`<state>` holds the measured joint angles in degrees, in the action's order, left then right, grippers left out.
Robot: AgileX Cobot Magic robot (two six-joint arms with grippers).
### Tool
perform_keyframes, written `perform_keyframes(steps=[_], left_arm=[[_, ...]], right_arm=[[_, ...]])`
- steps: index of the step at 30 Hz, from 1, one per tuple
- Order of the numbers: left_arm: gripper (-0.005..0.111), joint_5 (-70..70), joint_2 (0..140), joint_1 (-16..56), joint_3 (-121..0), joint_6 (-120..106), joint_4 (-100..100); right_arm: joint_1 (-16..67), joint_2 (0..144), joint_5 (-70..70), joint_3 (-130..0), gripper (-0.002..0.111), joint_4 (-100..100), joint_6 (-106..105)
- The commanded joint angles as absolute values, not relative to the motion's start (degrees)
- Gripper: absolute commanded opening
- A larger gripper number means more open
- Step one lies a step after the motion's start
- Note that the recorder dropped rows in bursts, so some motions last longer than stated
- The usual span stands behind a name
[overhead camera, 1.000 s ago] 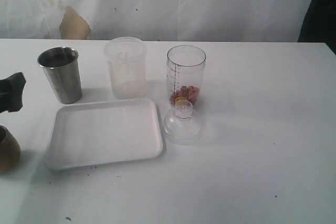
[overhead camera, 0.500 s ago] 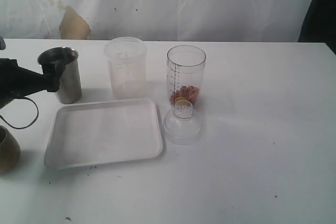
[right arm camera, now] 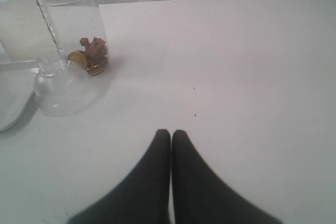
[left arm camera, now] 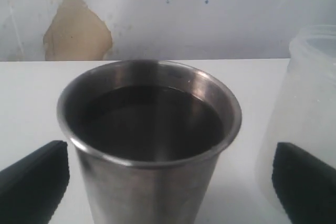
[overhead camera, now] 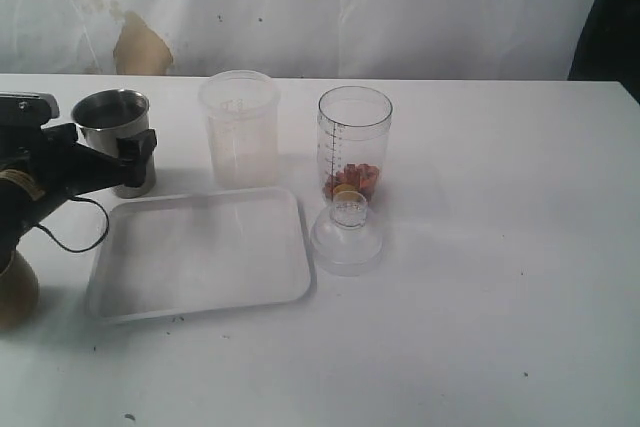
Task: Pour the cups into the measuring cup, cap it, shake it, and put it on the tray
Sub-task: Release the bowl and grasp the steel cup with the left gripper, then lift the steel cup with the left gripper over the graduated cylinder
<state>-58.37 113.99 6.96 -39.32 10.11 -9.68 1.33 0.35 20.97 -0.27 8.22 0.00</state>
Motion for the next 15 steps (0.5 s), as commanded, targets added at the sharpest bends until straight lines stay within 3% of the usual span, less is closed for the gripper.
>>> perform_keyframes(steps=[1, 15], left_arm=[[0.1, -60.5, 117.53, 6.98, -42.38, 10.27, -9.91], [0.099, -61.72, 123.54, 6.98, -48.78, 10.51, -9.31]], right_arm=[[1.65, 0.0, 20.51, 0.0, 0.0, 8.06, 0.0], [1.65, 0.0, 20.51, 0.0, 0.0, 8.06, 0.0]])
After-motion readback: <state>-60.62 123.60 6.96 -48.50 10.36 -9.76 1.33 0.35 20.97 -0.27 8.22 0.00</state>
